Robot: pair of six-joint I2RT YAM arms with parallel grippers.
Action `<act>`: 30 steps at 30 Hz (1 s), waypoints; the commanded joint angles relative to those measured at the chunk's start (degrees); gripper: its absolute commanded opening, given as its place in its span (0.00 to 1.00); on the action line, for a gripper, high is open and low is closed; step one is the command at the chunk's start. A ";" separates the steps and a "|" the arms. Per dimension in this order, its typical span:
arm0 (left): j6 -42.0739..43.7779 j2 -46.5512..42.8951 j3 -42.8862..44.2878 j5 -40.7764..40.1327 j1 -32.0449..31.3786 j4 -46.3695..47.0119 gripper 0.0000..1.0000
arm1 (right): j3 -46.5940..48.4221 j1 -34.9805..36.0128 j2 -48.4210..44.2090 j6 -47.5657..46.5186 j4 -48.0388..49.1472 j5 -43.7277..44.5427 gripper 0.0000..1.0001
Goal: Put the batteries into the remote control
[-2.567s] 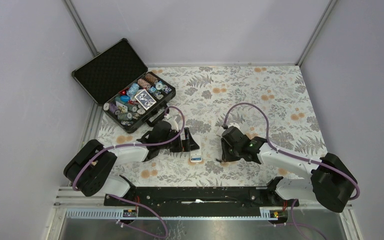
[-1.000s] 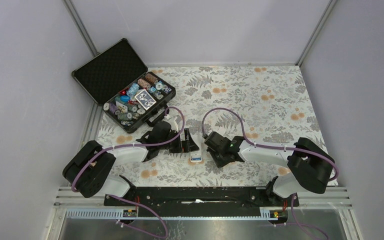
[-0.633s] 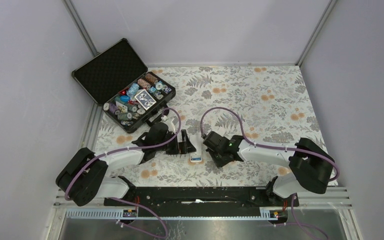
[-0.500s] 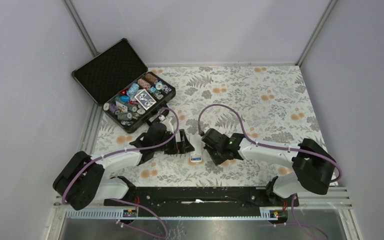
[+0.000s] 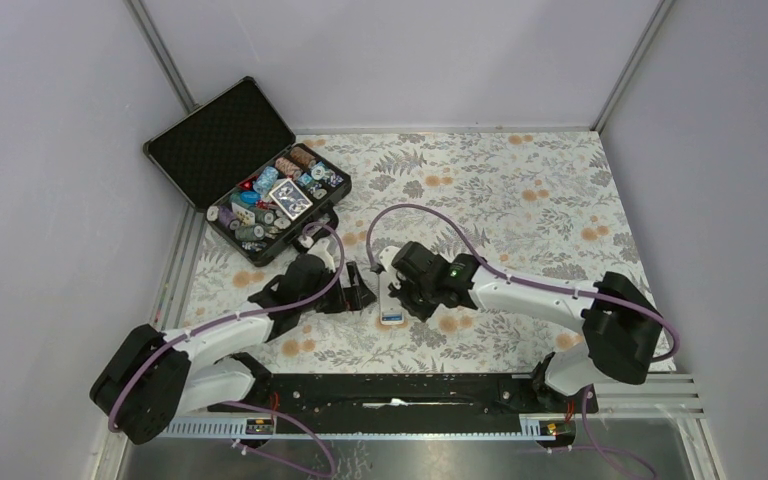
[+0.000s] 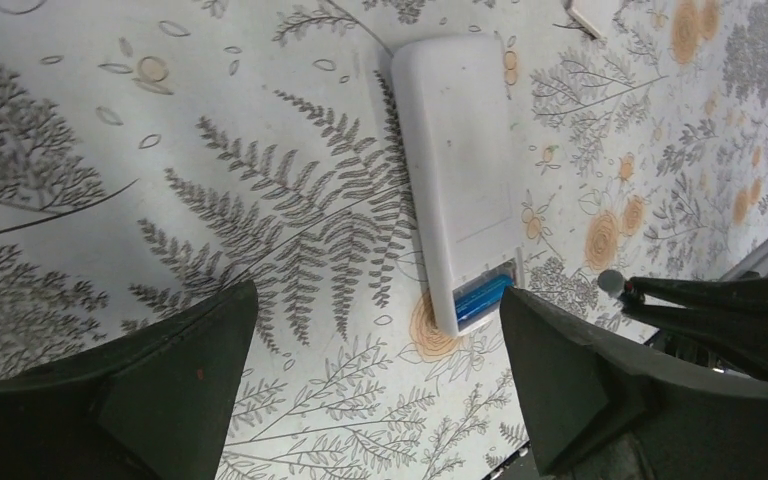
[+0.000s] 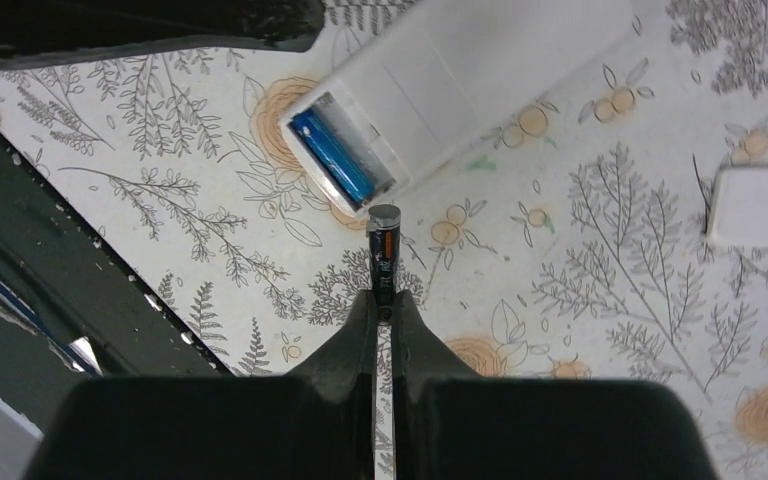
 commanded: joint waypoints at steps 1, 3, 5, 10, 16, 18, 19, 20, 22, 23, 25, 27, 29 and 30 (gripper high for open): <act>-1.24 -2.81 -1.07 -5.30 0.28 -1.66 0.99 | 3.89 0.51 2.59 -10.33 -0.31 -6.50 0.00; -1.54 -3.85 -1.24 -7.16 0.32 -3.42 0.99 | 4.97 0.56 3.71 -12.74 -0.77 -8.07 0.00; -1.81 -5.10 -1.37 -8.82 0.41 -4.97 0.99 | 6.08 0.52 4.87 -14.72 -1.35 -8.55 0.00; -2.57 -8.26 -2.71 -12.82 0.63 -7.57 0.99 | 8.90 0.51 8.90 -17.31 -3.40 -8.57 0.00; -2.37 -11.13 -3.71 -14.71 0.84 -9.10 0.99 | 11.44 0.54 13.04 -18.98 -6.08 -8.25 0.00; -2.23 -11.43 -3.81 -14.83 0.85 -9.21 0.99 | 11.68 0.56 13.66 -19.35 -6.08 -8.27 0.00; -2.15 -11.44 -3.81 -14.73 0.92 -9.30 0.99 | 11.88 0.60 14.04 -19.54 -6.35 -8.28 0.00; -2.14 -11.48 -3.81 -14.75 0.94 -9.30 0.99 | 12.17 0.60 14.36 -19.57 -6.63 -8.44 0.01; -2.14 -11.40 -3.81 -14.52 0.94 -9.16 0.99 | 12.73 0.80 15.07 -19.82 -6.90 -8.62 0.01; -2.14 -11.26 -3.81 -14.42 0.94 -9.05 0.99 | 13.02 0.86 15.43 -20.01 -7.09 -8.61 0.02; -2.14 -11.30 -3.81 -14.40 0.95 -9.03 0.99 | 13.40 1.00 16.03 -20.11 -7.26 -8.45 0.03; -2.14 -11.28 -3.88 -14.29 0.94 -8.97 0.99 | 13.74 1.11 16.58 -20.11 -7.41 -8.28 0.03; -2.14 -11.30 -3.90 -14.31 0.94 -9.01 0.99 | 13.94 1.17 17.07 -20.11 -7.46 -7.99 0.04; -2.14 -11.31 -3.90 -14.23 0.94 -8.97 0.99 | 14.04 1.21 17.25 -20.03 -7.44 -7.86 0.05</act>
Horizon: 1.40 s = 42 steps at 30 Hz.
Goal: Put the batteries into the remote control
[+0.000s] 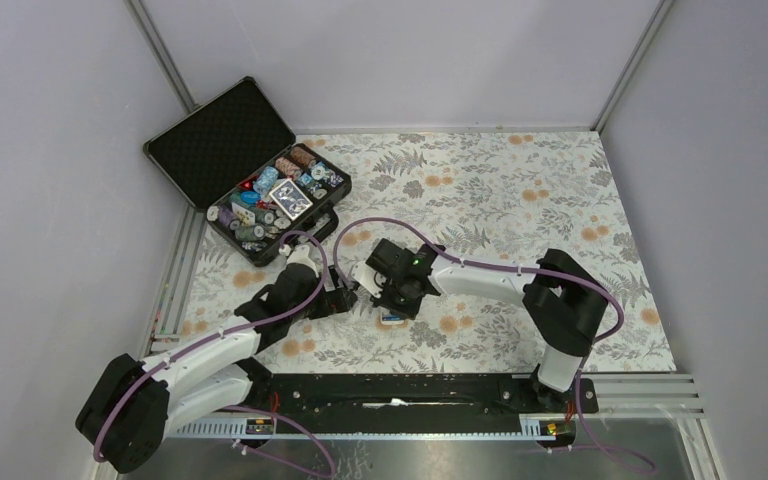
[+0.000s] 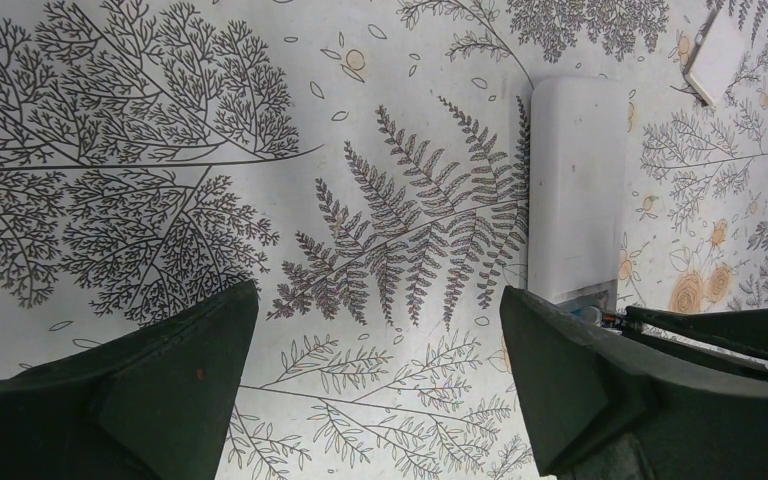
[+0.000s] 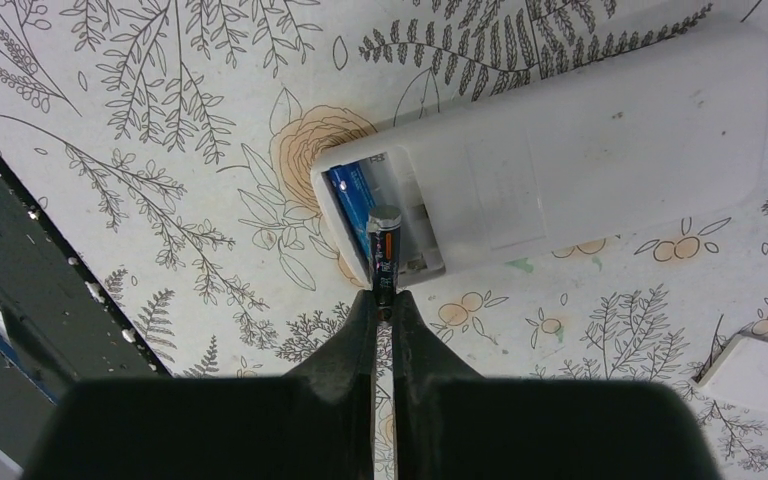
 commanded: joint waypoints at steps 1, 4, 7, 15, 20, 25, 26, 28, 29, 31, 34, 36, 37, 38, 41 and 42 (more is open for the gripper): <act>0.11 -0.78 -0.49 -1.24 0.30 0.91 0.99 | 2.46 0.74 1.25 -1.03 -1.47 -0.63 0.06; 0.11 -0.70 -0.51 -1.09 0.31 0.99 0.99 | 2.90 0.83 1.72 -1.01 -1.90 -0.36 0.09; 0.11 -0.68 -0.49 -0.90 0.31 1.14 0.99 | 3.24 0.90 1.84 -0.81 -1.88 -0.25 0.12; 0.11 -0.69 -0.67 -0.56 0.31 1.50 0.99 | 4.19 1.00 1.95 0.44 -1.88 0.37 0.24; 0.11 -0.52 -0.67 -0.19 0.32 1.91 0.99 | 4.16 1.00 1.50 0.72 -1.84 0.21 0.26; 0.19 -0.08 -0.67 0.21 0.32 2.31 0.99 | 4.15 1.00 0.25 2.06 -1.35 1.10 0.29; 0.32 -0.04 -0.67 0.29 0.31 2.36 0.99 | 3.79 1.00 -0.44 2.58 -0.57 1.75 0.29; 0.57 -0.07 -0.75 0.63 0.31 2.64 0.99 | 2.64 1.00 -2.25 3.76 1.11 3.05 0.29; 0.67 -0.03 -0.83 0.87 0.31 2.86 0.99 | 1.98 1.01 -3.28 4.33 2.20 3.54 0.30; 0.87 -0.01 -1.06 1.47 0.31 3.69 0.99 | 0.87 1.00 -5.10 6.10 3.38 5.28 0.30; 1.28 0.54 -1.28 3.00 0.36 4.43 0.99 | -0.36 1.00 -7.19 8.98 3.96 8.72 0.31; 1.50 1.31 -1.28 4.71 0.31 6.43 0.99 | -1.38 1.00 -8.22 10.87 3.96 10.69 0.31; 1.59 1.73 -1.36 5.69 0.31 7.14 0.99 | -2.02 1.00 -8.91 11.88 4.34 11.60 0.31; 1.60 2.19 -1.43 6.42 0.31 7.88 0.99 | -2.68 1.00 -9.58 13.11 4.78 12.96 0.31; 1.69 3.88 -1.70 9.01 0.31 10.21 0.99 | -4.92 0.91 -12.47 16.37 6.51 15.67 0.31; 1.75 4.41 -1.80 9.82 0.33 11.19 0.99 | -5.64 0.91 -13.46 16.98 7.13 16.12 0.30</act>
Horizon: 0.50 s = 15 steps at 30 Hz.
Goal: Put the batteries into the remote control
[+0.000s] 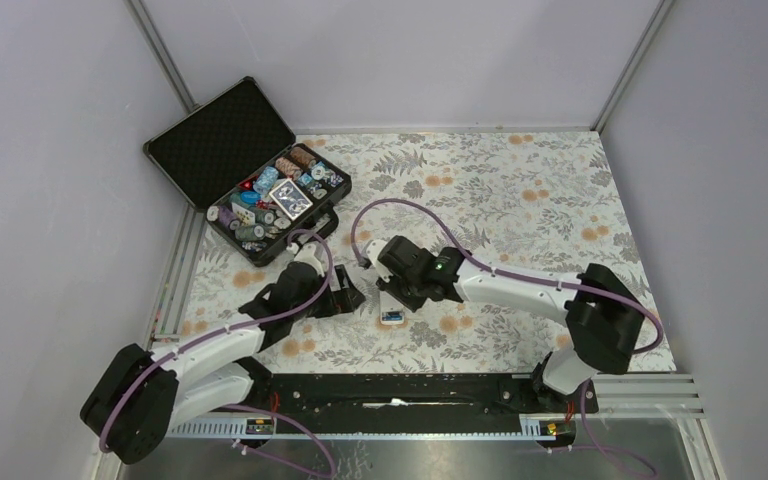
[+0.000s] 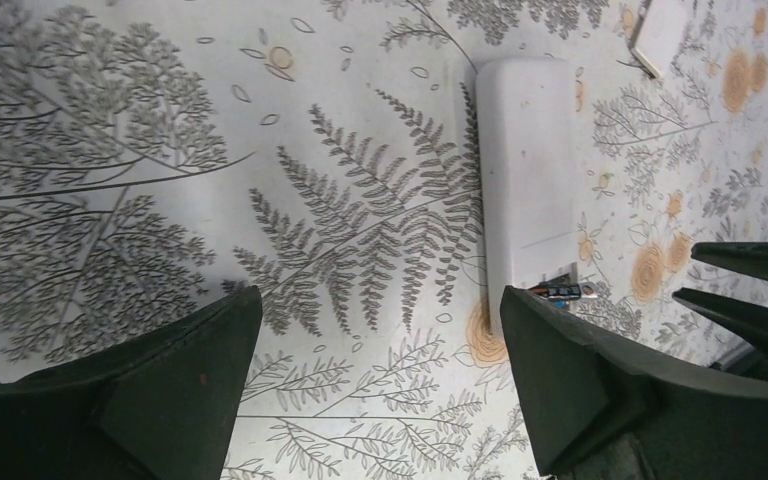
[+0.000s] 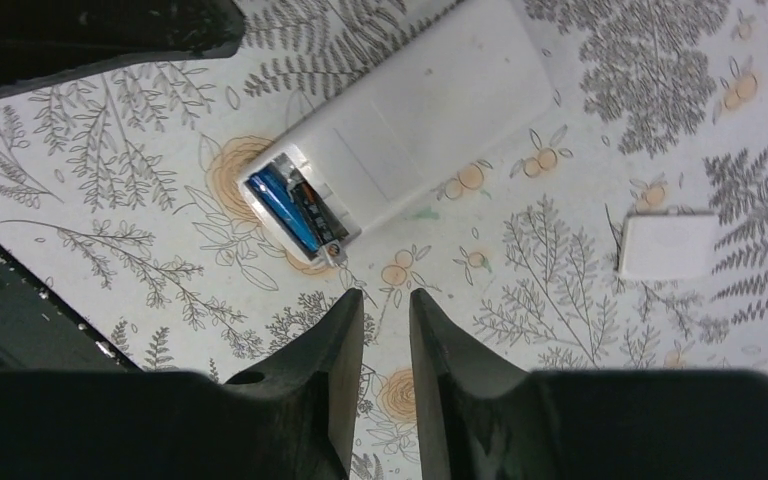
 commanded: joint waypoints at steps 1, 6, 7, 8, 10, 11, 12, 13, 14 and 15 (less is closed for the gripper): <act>0.88 2.39 -1.10 5.78 0.20 6.36 0.99 | -3.11 0.37 -5.27 7.68 3.10 5.86 0.30; 1.06 5.32 -1.31 10.85 0.20 10.99 0.99 | -7.52 0.39 -9.32 14.19 6.35 5.97 0.33; 1.06 5.96 -1.39 12.03 0.20 12.16 0.99 | -8.75 0.38 -10.22 15.40 7.86 5.76 0.34; 0.98 6.68 -1.40 13.11 0.20 13.55 0.99 | -10.02 0.37 -11.09 17.05 9.06 5.69 0.37; 0.66 8.23 -1.38 15.32 0.20 15.82 0.99 | -12.22 0.29 -12.72 20.43 10.87 5.94 0.42; 0.44 9.21 -1.40 16.41 0.20 17.01 0.99 | -13.04 0.28 -13.15 22.03 11.41 6.06 0.42; 0.22 10.14 -1.40 18.09 0.20 18.35 0.99 | -13.56 0.20 -13.50 23.47 11.53 6.21 0.42; -0.15 11.35 -1.40 19.24 0.20 19.60 0.98 | -14.04 0.14 -13.57 24.80 11.59 5.92 0.42; -0.50 13.11 -1.35 20.49 0.20 21.07 0.98 | -14.30 0.11 -13.64 25.39 11.56 5.35 0.41; -0.90 14.52 -1.39 21.82 0.20 22.60 0.96 | -14.50 0.11 -13.67 26.15 11.62 5.25 0.40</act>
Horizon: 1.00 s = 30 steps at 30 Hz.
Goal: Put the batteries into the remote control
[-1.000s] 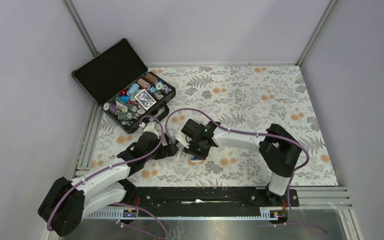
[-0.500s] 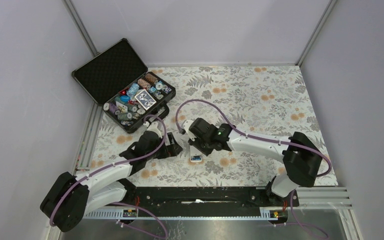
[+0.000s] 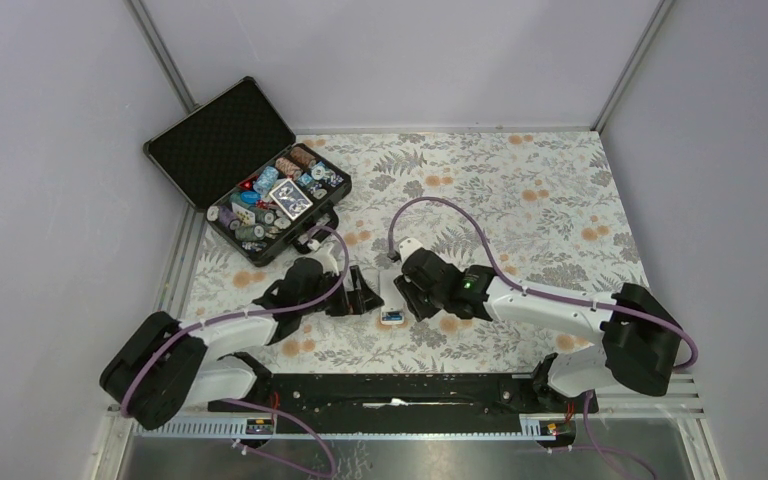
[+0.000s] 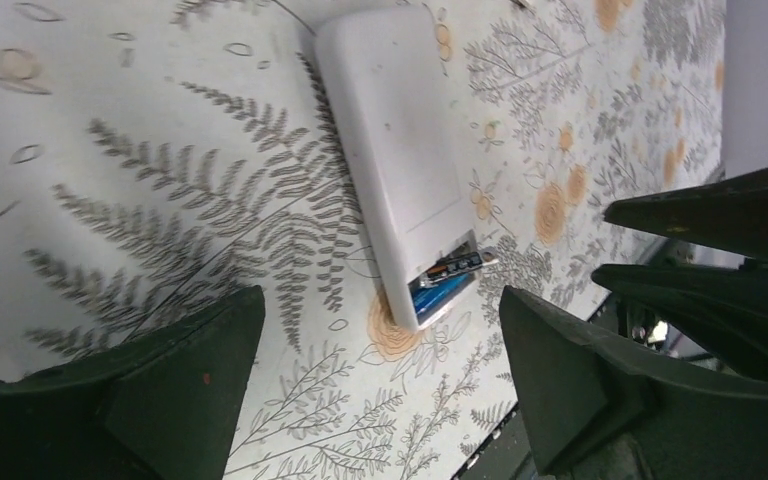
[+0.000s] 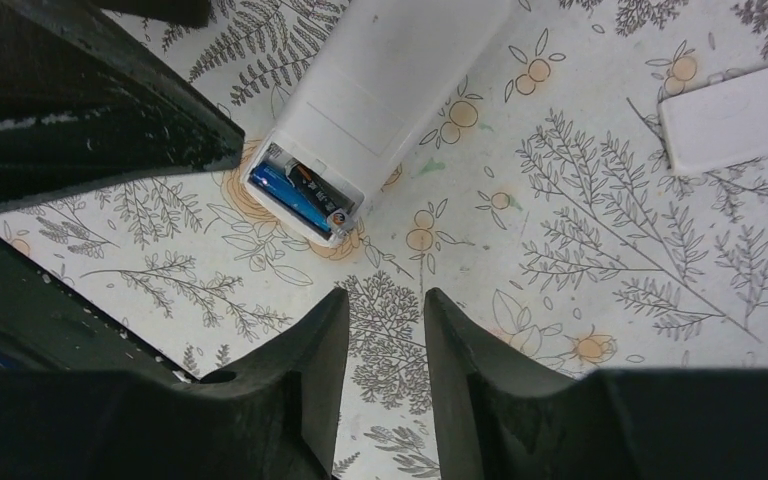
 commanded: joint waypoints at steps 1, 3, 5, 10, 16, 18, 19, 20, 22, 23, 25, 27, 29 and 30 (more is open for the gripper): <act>-1.54 5.71 -1.02 8.37 0.20 8.74 0.95 | -1.18 0.10 -1.65 7.61 3.24 0.53 0.39; -2.52 8.41 -1.26 10.61 0.25 11.83 0.92 | -1.62 0.03 -1.83 8.93 3.57 0.13 0.38; -3.44 10.82 -1.54 12.71 0.20 14.59 0.88 | -2.00 0.06 -1.97 10.34 3.81 0.13 0.37; -4.69 13.87 -2.36 15.85 0.20 17.97 0.80 | -3.35 -0.07 -1.93 13.06 5.27 0.42 0.35; -3.62 11.32 -3.65 15.74 0.11 14.76 0.77 | -2.88 -0.16 -1.17 13.49 5.32 0.82 0.34; -3.47 10.76 -4.36 15.73 0.12 14.39 0.75 | -2.45 -0.16 -0.39 13.51 5.36 0.65 0.34; -3.39 10.64 -4.63 15.72 0.11 14.40 0.75 | -2.23 -0.12 0.04 13.62 5.40 0.55 0.33; -3.19 10.67 -4.78 15.68 0.11 14.40 0.74 | -1.97 -0.16 0.49 13.81 5.34 0.54 0.33; -2.95 11.12 -4.73 15.75 0.11 14.48 0.72 | -1.50 -0.16 1.32 14.29 5.34 0.14 0.30; -2.94 11.26 -4.64 15.82 0.09 14.68 0.70 | -1.37 -0.16 1.60 14.67 5.40 0.06 0.29; -2.94 11.70 -4.26 15.94 0.02 14.92 0.66 | -1.56 -0.14 2.00 15.26 6.00 -0.30 0.27; -3.10 12.23 -3.97 16.17 0.04 15.30 0.64 | -2.05 -0.17 2.10 15.86 7.10 -0.98 0.25; -3.34 12.72 -3.55 16.37 0.02 15.64 0.61 | -2.26 -0.16 2.34 16.53 7.81 -1.28 0.24; -3.44 12.88 -3.43 16.47 0.02 15.90 0.59 | -2.31 -0.16 2.52 16.77 8.06 -1.30 0.23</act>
